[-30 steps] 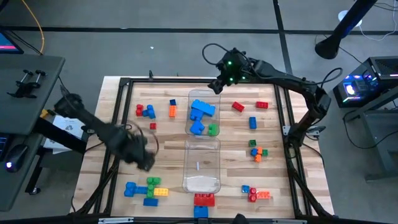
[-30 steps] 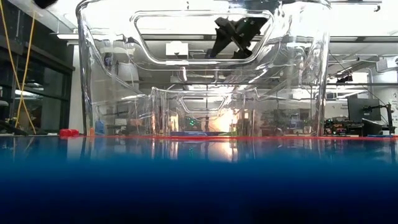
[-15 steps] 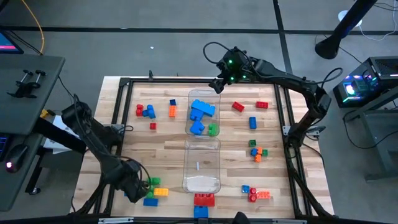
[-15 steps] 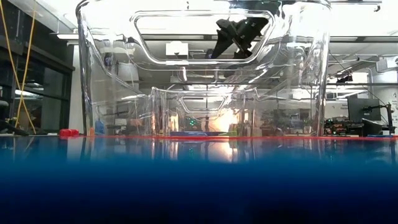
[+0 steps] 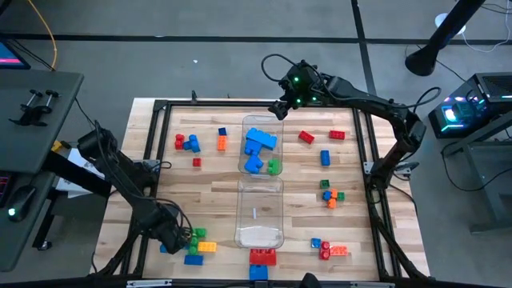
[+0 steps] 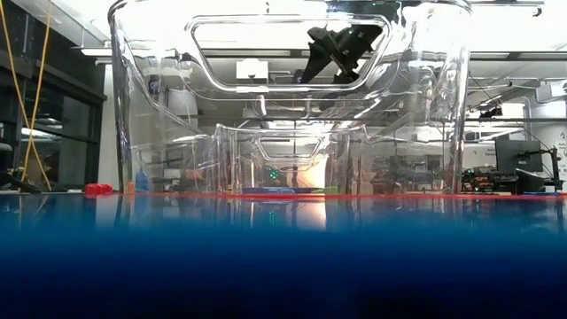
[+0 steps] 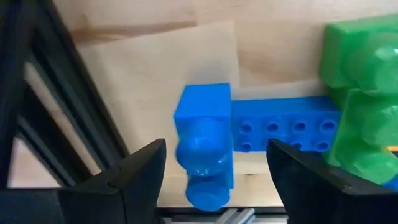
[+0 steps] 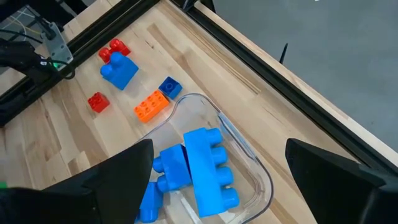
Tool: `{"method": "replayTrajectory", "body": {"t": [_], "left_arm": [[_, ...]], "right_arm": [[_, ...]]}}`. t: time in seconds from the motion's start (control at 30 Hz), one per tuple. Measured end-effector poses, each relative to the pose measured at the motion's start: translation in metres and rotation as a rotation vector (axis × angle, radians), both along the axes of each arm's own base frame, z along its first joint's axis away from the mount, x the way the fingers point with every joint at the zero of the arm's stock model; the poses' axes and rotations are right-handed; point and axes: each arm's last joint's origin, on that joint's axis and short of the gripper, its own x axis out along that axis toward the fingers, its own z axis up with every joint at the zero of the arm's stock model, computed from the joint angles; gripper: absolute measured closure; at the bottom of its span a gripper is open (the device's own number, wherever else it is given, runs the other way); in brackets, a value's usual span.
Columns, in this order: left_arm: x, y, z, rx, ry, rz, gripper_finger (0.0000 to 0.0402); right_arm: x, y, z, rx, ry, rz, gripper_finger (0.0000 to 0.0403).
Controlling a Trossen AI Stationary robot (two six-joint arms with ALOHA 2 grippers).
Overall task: Sort blocks by size
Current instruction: Put the large blue game piece in the top transparent bin
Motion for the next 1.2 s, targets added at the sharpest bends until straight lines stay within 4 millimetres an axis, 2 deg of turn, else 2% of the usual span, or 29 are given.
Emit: {"method": "replayTrajectory", "body": {"t": [0.23,0.33,0.57,0.7,0.77,0.87,1.03,1.13,1.2], "left_arm": [[-0.005,0.006,-0.012,0.018,0.017,0.005,0.0157],[-0.003,0.004,-0.013,-0.003,0.000,0.005,0.0191],[-0.005,0.005,-0.017,-0.018,-0.004,-0.006,0.0313],[-0.007,0.009,-0.013,0.005,-0.023,-0.047,0.0326],[-0.009,0.019,-0.003,0.050,-0.043,-0.042,0.0326],[-0.011,0.035,0.026,0.097,-0.147,-0.020,0.0326],[-0.019,0.085,0.079,0.335,-0.418,0.025,0.0326],[-0.017,0.117,0.101,0.531,-0.649,0.030,0.0326],[-0.011,0.137,0.110,0.662,-0.741,0.018,0.0326]], "right_arm": [[0.000,0.000,0.000,0.003,-0.001,-0.004,0.0041],[0.000,0.000,0.000,0.007,-0.002,-0.008,0.0041],[0.000,0.000,0.000,0.001,0.001,-0.012,0.0041],[0.000,0.000,0.000,0.000,0.002,-0.013,0.0041],[0.000,0.000,0.000,0.005,-0.002,-0.005,0.0041],[-0.002,0.002,0.010,-0.001,-0.032,0.023,0.0041],[-0.014,0.009,0.045,-0.069,-0.127,0.049,0.0041],[-0.026,0.016,0.061,-0.092,-0.164,0.049,0.0041],[-0.033,0.021,0.069,-0.094,-0.182,0.042,0.0041]]}}
